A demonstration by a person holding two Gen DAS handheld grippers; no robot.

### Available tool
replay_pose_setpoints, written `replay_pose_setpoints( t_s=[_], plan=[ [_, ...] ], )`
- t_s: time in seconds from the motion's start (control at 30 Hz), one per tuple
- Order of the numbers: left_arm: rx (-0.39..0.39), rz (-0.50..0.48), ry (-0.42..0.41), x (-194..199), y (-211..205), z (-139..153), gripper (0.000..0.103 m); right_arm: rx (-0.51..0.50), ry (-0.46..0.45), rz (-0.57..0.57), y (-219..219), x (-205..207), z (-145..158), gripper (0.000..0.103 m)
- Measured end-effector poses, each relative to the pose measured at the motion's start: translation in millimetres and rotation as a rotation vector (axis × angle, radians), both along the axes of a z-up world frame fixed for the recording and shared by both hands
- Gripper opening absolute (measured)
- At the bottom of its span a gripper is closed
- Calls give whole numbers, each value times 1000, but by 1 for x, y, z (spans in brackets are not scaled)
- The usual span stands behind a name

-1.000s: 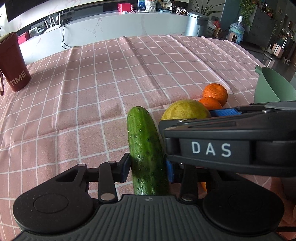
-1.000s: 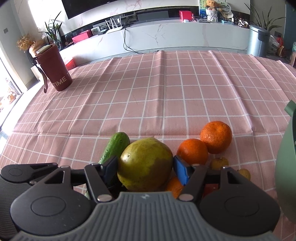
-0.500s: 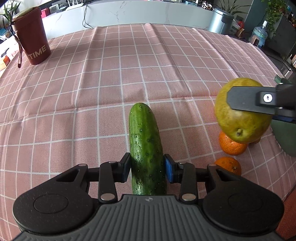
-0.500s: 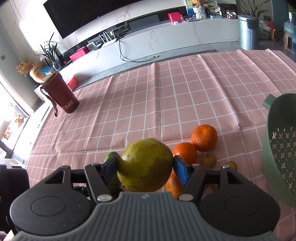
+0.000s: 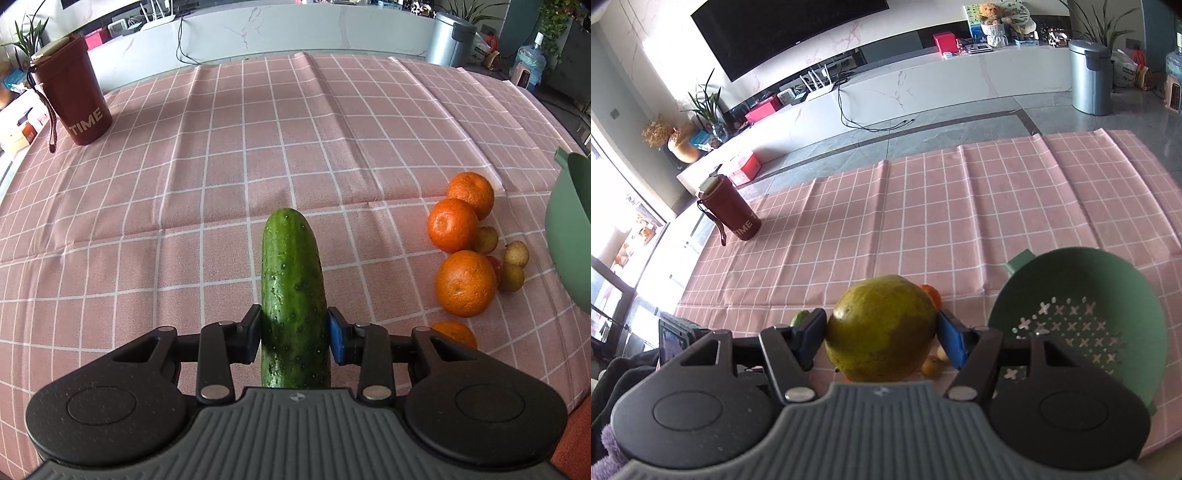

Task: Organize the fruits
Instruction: 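Carry the cucumber and pomelo over the green colander with both tools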

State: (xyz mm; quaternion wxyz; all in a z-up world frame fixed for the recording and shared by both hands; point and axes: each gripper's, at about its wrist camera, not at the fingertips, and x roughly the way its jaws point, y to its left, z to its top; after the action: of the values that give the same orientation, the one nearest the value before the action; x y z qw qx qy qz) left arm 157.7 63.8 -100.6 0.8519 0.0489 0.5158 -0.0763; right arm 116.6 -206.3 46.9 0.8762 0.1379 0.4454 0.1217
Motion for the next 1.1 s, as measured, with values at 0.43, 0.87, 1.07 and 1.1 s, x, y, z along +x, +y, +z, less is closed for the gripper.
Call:
replay_pose_setpoints(
  t_s=[0.43, 0.87, 1.07, 1.1],
  plan=[
    [-215, -97, -60, 3, -67, 89, 41, -84, 41, -35, -96, 15, 4, 62],
    [-327, -334, 36, 31, -190, 91, 41, -187, 109, 43, -127, 49, -45, 62],
    [-302, -427, 123, 30, -223, 66, 41, -317, 171, 191, -132, 47, -76, 62],
    [-295, -440, 134, 30, -227, 63, 41, -338, 177, 218, -132, 44, -81, 62]
  ],
)
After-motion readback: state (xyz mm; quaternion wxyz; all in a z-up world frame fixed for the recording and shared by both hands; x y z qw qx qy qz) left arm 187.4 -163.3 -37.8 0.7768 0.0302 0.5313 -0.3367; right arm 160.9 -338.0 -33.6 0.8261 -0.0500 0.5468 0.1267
